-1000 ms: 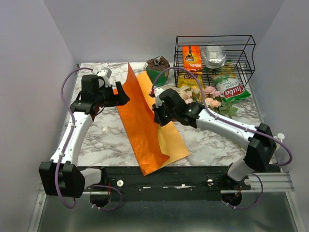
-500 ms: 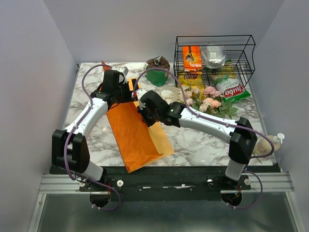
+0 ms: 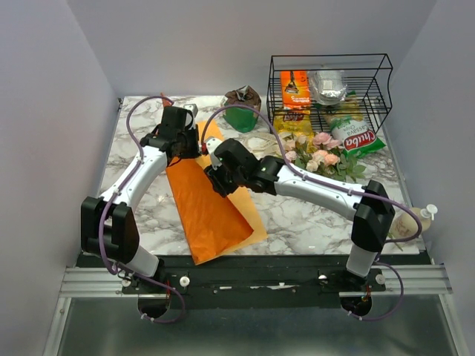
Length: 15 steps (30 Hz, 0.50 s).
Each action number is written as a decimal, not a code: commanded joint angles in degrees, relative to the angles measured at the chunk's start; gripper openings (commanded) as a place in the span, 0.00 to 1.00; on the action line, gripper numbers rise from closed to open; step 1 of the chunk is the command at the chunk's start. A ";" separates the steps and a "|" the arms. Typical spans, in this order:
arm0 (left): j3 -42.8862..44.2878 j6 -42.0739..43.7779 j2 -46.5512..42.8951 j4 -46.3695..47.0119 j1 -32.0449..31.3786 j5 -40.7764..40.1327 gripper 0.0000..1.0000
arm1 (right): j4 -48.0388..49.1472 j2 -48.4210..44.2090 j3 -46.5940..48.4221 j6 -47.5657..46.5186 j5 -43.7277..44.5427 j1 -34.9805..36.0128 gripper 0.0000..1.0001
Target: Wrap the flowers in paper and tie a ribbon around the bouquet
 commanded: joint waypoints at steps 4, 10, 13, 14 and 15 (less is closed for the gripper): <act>9.47 21.85 -4.56 -4.33 0.24 7.50 0.00 | 4.16 -14.98 -9.24 -4.66 -6.12 -2.87 0.75; 22.22 38.83 -3.33 -18.57 -0.89 22.89 0.00 | 13.38 -28.17 -25.67 3.07 -14.58 -16.93 0.90; 28.10 45.69 -3.24 -25.07 -3.44 28.75 0.00 | 13.92 -30.03 -29.38 5.44 -13.00 -20.98 0.94; 30.03 46.92 -3.07 -29.18 -3.71 30.97 0.00 | 13.75 -29.94 -29.82 6.32 -13.00 -21.86 0.95; 31.88 47.98 -2.81 -31.57 -3.80 33.95 0.00 | 13.75 -29.68 -30.26 6.85 -13.00 -23.35 0.96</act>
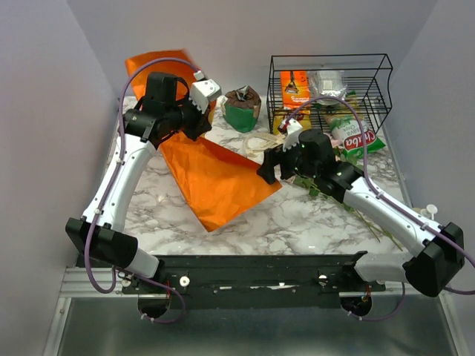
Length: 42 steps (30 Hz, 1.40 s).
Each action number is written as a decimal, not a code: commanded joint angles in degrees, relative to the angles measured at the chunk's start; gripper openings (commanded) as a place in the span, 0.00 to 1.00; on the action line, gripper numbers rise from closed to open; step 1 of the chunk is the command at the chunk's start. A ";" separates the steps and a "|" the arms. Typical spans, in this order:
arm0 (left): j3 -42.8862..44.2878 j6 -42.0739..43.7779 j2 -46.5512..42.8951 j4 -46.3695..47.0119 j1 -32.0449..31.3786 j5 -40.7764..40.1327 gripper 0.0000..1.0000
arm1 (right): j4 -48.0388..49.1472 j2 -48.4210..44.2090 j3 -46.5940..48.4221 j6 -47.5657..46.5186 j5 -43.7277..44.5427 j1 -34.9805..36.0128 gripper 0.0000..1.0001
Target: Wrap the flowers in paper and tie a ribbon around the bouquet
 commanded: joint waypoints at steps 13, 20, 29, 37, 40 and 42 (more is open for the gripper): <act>3.96 14.49 -8.24 -18.75 -1.24 7.79 0.00 | 8.58 -12.47 -6.48 -1.98 -18.46 -7.96 1.00; 7.28 0.69 -1.48 -9.35 -2.65 1.46 0.00 | 5.16 -18.10 -1.74 -4.80 -24.97 -8.58 1.00; 24.50 -8.47 15.48 -4.15 -4.31 -8.47 0.00 | -2.92 -26.27 10.65 -5.06 -26.55 -8.58 1.00; 39.89 -6.98 22.00 -8.98 -14.65 -5.49 0.00 | -8.89 -28.92 10.31 -3.75 -6.66 -8.58 1.00; 39.99 -8.02 19.36 -8.72 -20.20 -0.43 0.00 | -12.41 -29.18 11.10 -0.24 12.64 -8.58 1.00; 40.25 -10.82 17.44 -7.49 -21.62 5.63 0.00 | -13.39 -29.71 11.89 1.26 19.83 -8.66 1.00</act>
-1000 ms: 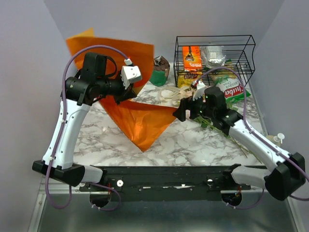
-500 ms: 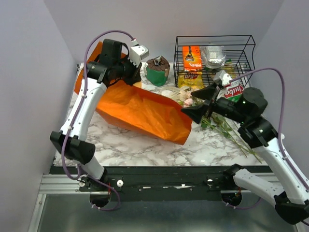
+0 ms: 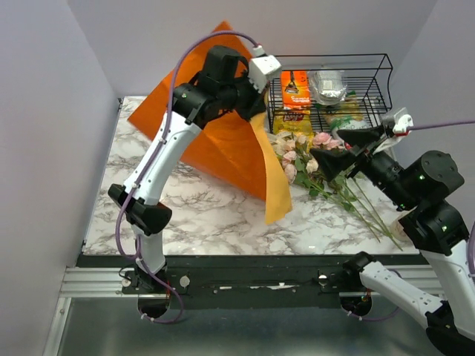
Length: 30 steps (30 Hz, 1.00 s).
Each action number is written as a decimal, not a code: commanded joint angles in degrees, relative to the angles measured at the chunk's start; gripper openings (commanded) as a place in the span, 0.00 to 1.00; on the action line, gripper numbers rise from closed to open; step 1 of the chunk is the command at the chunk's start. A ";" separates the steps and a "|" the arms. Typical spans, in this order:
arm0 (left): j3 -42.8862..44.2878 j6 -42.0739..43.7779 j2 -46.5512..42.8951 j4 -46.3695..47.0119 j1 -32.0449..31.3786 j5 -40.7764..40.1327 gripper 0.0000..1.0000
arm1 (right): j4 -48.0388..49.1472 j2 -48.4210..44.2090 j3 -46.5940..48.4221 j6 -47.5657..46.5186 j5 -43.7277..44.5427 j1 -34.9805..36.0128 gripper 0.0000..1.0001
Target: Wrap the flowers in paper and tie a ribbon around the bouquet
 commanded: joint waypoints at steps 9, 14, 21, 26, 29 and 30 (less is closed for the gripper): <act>-18.84 -6.09 -22.20 -3.30 7.05 30.16 0.00 | -11.62 3.18 0.29 4.07 25.45 -0.27 1.00; -30.99 3.38 -24.95 -14.01 22.63 26.95 0.00 | -8.03 8.44 -5.42 3.71 13.85 -0.36 1.00; -48.48 16.49 -25.66 -8.15 33.03 13.15 0.00 | -0.74 20.13 -13.77 6.35 3.20 -0.18 1.00; -51.04 23.42 -21.18 -4.72 37.95 3.76 0.00 | 3.49 26.82 -18.95 5.74 4.07 -0.18 1.00; -49.03 26.94 -16.79 -5.76 39.27 -0.82 0.00 | 3.49 29.80 -20.27 5.56 4.78 -0.18 1.00; -48.24 27.22 -14.17 -6.20 39.88 -2.23 0.00 | 3.58 30.60 -20.54 5.47 4.78 -0.18 1.00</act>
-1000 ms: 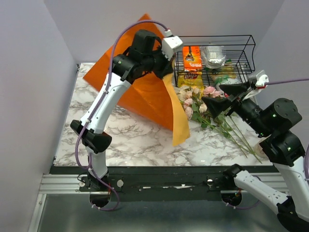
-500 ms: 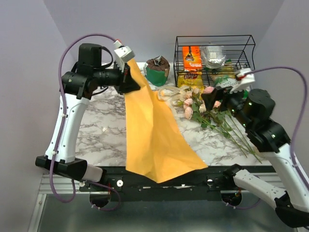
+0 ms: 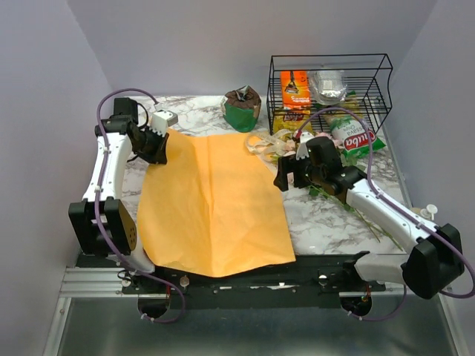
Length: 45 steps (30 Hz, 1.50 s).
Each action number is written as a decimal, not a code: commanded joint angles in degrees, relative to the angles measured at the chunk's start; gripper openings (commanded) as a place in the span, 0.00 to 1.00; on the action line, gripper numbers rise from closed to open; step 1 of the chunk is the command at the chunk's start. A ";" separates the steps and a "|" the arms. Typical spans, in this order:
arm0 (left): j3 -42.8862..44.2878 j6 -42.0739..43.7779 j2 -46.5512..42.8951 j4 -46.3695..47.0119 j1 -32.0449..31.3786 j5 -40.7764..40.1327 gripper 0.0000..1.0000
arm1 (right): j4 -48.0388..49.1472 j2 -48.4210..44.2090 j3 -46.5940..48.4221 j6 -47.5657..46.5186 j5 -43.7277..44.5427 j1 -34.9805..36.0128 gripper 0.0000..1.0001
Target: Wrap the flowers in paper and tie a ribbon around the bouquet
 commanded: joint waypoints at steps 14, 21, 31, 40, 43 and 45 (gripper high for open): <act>20.15 2.57 24.72 16.33 3.13 -25.50 0.00 | 8.57 5.99 -4.80 1.64 -6.68 0.08 1.00; 31.50 -2.00 34.22 14.15 3.22 -29.11 0.25 | 3.22 4.59 -0.33 1.46 -2.83 0.08 1.00; 26.06 -11.31 25.45 20.47 3.31 -40.02 0.96 | -13.21 0.28 5.22 -11.37 13.36 -11.49 0.72; 19.64 -15.37 15.25 17.49 3.31 -30.80 0.99 | -17.35 9.49 5.65 -19.89 14.67 -13.28 0.69; 17.80 -14.49 12.00 15.91 3.31 -26.93 0.99 | -18.50 15.47 7.58 -21.57 18.54 -13.19 0.61; 16.57 -14.14 9.55 14.68 3.22 -24.39 0.99 | -18.59 18.80 9.07 -21.74 17.06 -13.19 0.58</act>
